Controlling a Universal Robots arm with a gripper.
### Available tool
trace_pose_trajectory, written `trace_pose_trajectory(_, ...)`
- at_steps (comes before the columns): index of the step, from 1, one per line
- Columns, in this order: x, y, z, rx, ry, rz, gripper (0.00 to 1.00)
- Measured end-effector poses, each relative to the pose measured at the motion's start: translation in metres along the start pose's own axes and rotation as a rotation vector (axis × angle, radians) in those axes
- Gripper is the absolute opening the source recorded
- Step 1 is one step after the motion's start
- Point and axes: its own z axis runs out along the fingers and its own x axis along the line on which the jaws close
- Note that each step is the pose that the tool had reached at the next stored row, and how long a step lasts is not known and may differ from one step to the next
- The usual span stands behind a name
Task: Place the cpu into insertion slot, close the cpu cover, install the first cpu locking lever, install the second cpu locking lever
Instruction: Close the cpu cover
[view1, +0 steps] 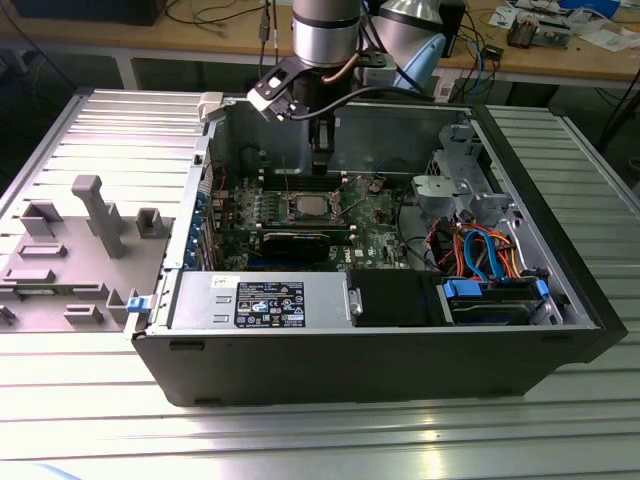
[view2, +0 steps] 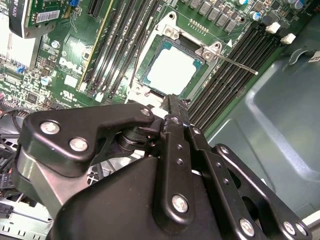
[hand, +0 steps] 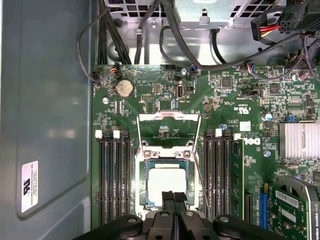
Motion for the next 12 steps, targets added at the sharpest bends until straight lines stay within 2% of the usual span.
trace_pose_trajectory(12,0.0,0.0029,0.0001,0.0,0.0,0.0,0.11)
